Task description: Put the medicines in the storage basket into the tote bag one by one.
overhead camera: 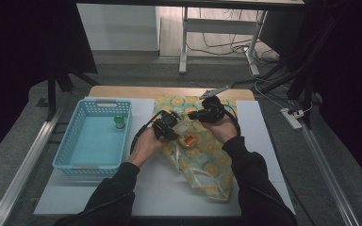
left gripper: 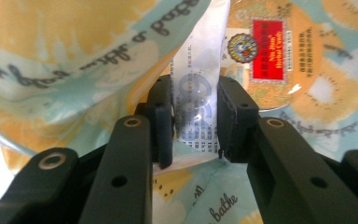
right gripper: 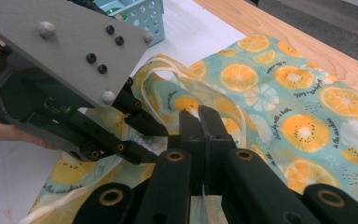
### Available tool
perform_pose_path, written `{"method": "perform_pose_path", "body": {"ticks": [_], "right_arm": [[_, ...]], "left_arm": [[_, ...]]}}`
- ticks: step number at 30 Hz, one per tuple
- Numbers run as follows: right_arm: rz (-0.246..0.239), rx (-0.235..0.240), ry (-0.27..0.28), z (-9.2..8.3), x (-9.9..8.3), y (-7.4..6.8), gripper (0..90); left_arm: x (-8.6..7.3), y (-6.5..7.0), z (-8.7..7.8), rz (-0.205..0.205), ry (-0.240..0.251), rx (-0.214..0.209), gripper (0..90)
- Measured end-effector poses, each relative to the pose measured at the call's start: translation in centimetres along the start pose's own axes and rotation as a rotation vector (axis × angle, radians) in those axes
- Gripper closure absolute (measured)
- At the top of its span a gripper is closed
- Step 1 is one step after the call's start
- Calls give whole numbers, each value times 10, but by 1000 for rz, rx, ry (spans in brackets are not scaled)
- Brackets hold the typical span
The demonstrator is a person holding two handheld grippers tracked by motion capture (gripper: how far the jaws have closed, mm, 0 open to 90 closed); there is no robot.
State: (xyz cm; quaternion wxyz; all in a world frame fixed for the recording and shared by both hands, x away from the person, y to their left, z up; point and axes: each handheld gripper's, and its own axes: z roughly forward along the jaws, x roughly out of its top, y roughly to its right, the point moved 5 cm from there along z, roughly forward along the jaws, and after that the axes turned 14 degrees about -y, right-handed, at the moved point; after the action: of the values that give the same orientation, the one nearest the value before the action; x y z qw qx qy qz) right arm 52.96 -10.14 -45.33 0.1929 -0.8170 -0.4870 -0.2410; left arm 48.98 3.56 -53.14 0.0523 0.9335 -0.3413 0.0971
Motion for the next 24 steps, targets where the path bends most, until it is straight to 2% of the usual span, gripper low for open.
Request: {"method": "perform_pose_path", "body": {"ticks": [5,11,16,24], "right_arm": [[2,2,-5,2,0,-1,900],[0,2,-2,2,0,-1,900],[0,0,1,1,0,0,900],[3,-1,5,-1,0,0,900]], "left_arm": [[0,-2,4,-6,-8,15,689],[-1,0,4,5,-2,8,676],[-3,3,-4,19,24,-19,632],[-12,13,-20,69,76,-62,557]]}}
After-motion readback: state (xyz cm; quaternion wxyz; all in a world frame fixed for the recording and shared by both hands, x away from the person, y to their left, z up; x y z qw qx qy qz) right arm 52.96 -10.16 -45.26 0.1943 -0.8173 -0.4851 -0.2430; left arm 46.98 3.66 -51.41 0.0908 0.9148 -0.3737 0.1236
